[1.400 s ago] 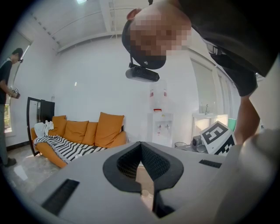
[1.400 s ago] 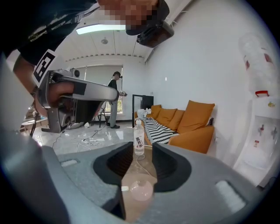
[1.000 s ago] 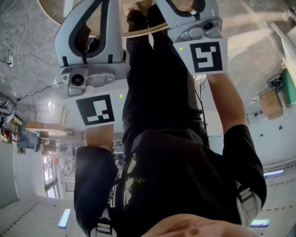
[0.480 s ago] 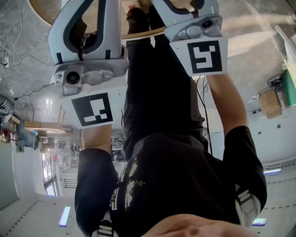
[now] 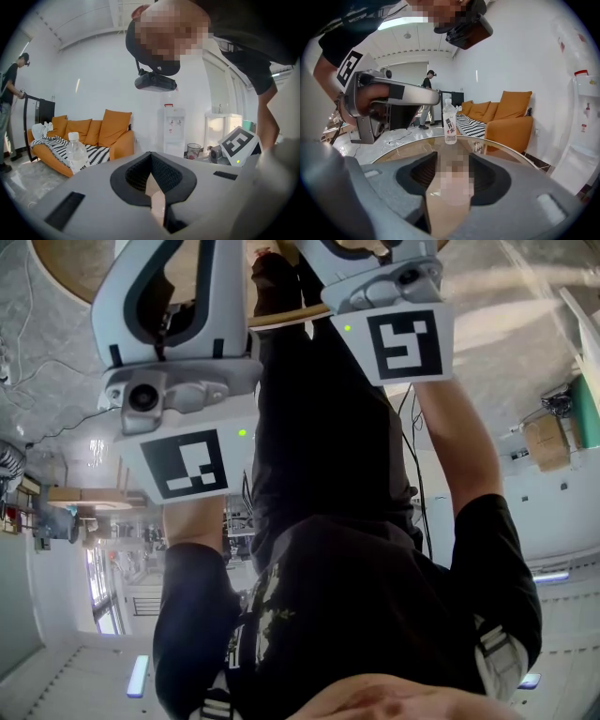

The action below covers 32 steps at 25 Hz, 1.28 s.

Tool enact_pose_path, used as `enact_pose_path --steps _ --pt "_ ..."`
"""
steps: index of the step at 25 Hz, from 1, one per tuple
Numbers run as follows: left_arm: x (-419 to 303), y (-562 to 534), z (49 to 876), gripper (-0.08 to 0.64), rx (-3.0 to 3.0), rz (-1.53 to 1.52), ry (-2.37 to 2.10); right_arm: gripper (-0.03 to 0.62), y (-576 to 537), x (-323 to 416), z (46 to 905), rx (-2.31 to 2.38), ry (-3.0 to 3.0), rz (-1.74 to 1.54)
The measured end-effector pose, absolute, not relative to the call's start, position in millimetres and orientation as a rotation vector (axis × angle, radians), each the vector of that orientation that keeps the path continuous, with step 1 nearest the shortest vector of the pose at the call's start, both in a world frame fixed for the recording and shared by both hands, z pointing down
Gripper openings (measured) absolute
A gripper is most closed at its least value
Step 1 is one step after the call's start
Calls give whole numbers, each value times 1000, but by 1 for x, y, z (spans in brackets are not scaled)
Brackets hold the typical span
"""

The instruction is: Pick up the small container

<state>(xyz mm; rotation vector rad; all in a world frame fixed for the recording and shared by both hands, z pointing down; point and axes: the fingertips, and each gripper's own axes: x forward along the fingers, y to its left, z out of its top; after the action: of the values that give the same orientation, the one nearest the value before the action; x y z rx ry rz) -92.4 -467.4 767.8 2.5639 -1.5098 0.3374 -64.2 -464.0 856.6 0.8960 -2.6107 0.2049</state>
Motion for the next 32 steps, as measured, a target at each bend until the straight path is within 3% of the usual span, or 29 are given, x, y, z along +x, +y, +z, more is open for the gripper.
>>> enact_pose_path --steps 16,22,32 --pt "-86 -477 799 2 2570 332 -1441 207 -476 -73 890 919 -2595 229" --pt "-81 -471 804 2 2562 334 -1437 141 -476 -67 895 984 -2552 197" --pt "-94 -483 805 2 2559 354 -1448 135 -486 -77 903 950 -2510 239"
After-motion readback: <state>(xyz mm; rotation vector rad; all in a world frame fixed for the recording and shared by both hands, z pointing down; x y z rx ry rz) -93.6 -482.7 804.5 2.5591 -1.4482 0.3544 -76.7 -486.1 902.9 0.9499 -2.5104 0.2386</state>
